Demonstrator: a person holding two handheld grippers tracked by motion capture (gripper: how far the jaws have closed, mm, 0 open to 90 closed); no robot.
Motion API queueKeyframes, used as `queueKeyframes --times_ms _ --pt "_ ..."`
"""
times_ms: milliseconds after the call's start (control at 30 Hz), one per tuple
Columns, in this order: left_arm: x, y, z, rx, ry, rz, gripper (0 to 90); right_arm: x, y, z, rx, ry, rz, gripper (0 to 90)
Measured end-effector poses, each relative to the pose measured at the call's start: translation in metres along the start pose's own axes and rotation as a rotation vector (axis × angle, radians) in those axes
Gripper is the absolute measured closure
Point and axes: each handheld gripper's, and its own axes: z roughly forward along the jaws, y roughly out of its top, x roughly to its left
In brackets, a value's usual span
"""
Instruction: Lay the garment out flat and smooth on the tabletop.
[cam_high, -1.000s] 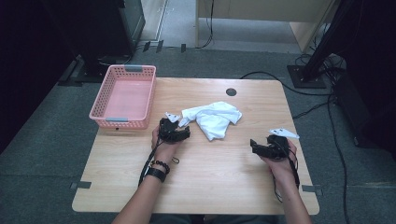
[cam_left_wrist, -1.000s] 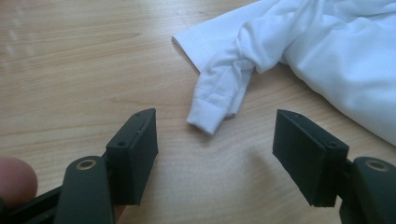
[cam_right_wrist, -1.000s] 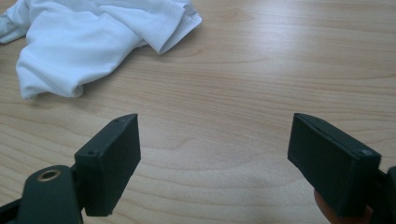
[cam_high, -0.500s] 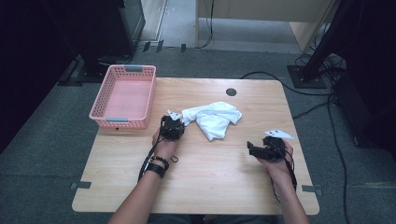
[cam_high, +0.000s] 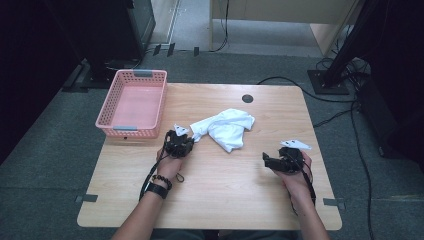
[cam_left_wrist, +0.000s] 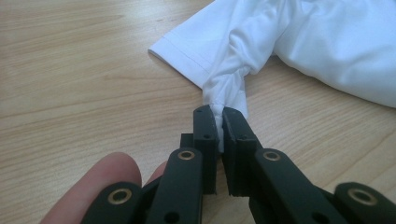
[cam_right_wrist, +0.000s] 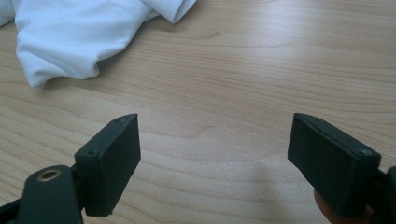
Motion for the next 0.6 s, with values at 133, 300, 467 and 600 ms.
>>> queueKeyframes --times_ms 133,300,467,600 --pt "-0.002 -0.004 -0.004 -0.001 -0.013 0.014 87.1 0.001 -0.001 0.001 0.002 0.002 -0.004 16.9" --pt "-0.007 -0.012 -0.012 -0.001 -0.021 0.046 87.0 0.003 -0.002 0.004 0.01 0.007 -0.003 17.0" --pt "-0.008 -0.015 -0.013 -0.016 -0.026 0.047 87.1 0.008 -0.002 0.005 0.0 0.031 0.01 17.1" --pt "-0.009 -0.017 -0.013 -0.023 -0.021 0.055 87.0 0.016 0.0 0.01 -0.005 0.041 0.002 19.3"
